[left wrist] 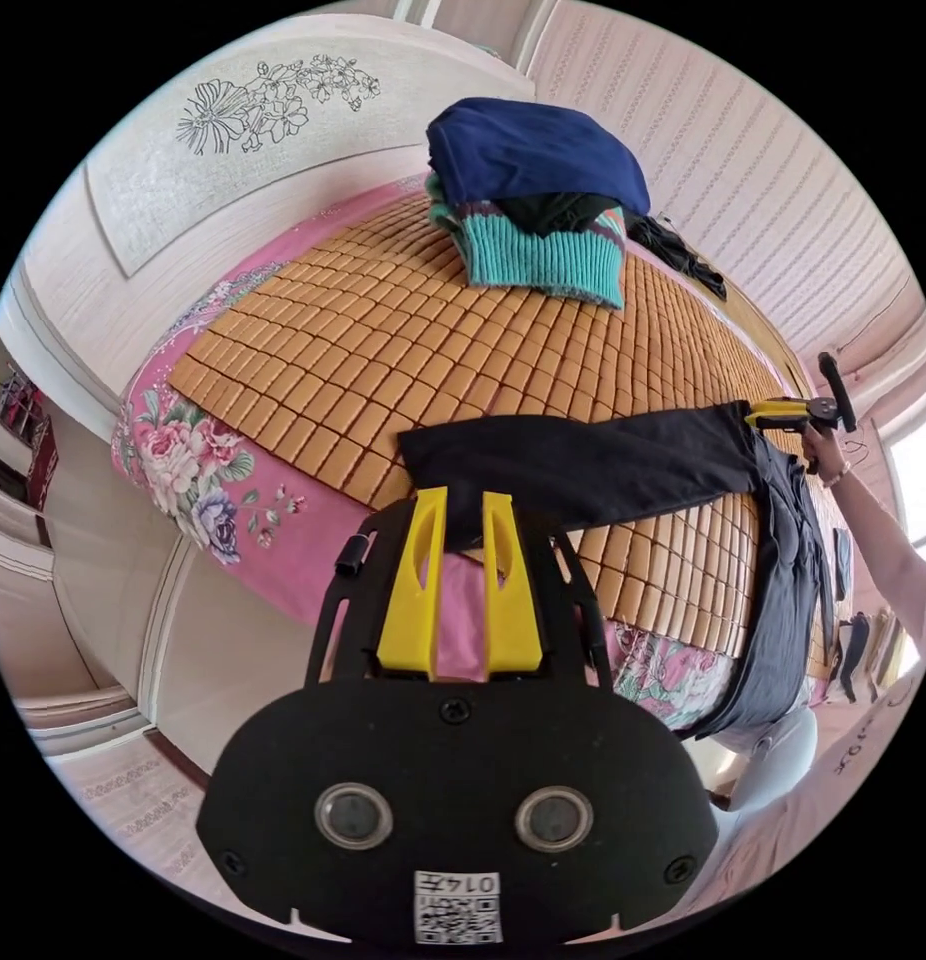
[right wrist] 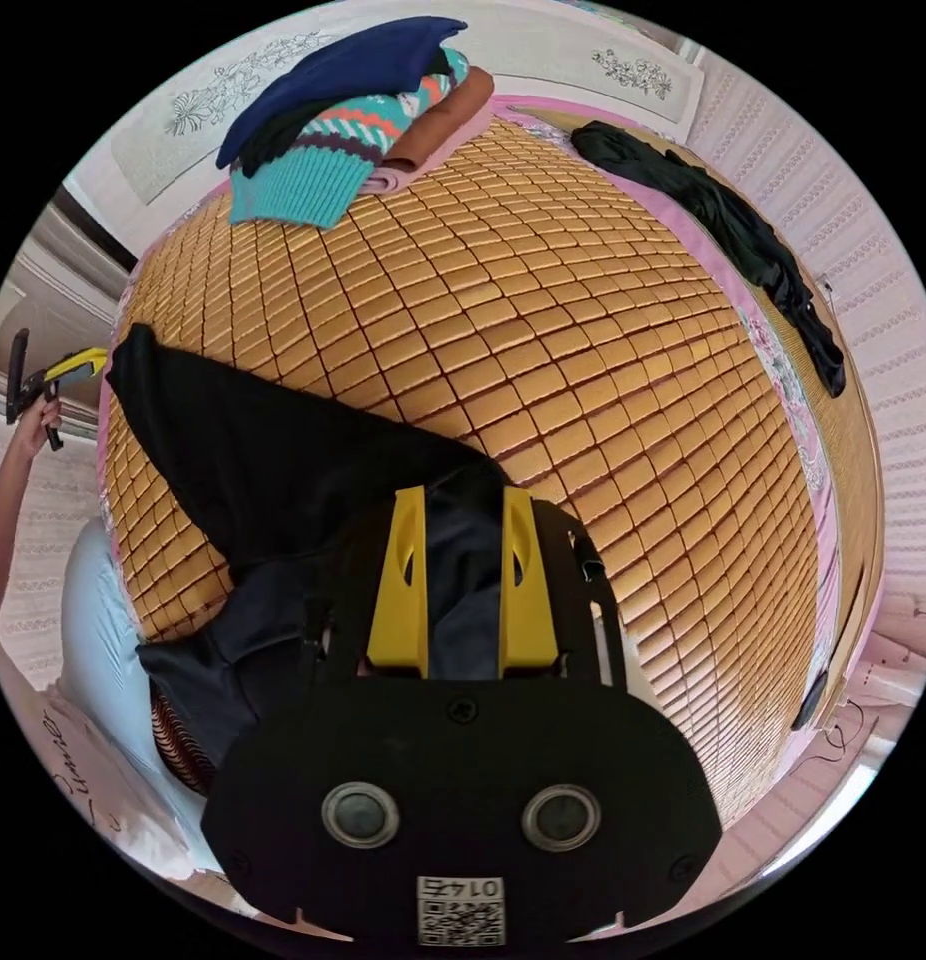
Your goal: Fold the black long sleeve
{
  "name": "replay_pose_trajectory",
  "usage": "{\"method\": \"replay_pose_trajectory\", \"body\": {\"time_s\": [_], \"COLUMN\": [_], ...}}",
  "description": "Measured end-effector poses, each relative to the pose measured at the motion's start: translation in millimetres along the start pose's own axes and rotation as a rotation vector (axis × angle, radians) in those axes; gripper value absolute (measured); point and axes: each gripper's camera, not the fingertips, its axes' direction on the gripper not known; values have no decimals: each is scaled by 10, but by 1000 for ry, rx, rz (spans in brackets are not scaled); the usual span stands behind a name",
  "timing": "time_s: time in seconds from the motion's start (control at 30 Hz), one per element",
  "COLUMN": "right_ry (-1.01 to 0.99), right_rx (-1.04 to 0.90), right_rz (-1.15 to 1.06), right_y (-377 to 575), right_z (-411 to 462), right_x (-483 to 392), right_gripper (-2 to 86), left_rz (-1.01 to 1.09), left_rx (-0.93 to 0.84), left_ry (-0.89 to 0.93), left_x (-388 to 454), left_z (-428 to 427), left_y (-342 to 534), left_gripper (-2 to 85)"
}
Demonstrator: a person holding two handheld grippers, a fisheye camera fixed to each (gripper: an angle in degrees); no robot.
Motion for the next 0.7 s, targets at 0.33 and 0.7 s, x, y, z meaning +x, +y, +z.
{"method": "replay_pose_trajectory", "body": {"time_s": [0.33, 0.7], "right_ry": [-55, -159], "right_rx": [64, 323], "right_rz": [161, 231], "right_y": [392, 1960], "right_z": [-442, -2030], "right_x": [410, 775], "right_gripper": [12, 100], "left_rz": [64, 32], "left_rx": [-109, 151], "left_ry": [-22, 54], "left_x": [98, 373], "left_z": [291, -110], "left_y": [144, 819], "left_gripper": [-5, 47]}}
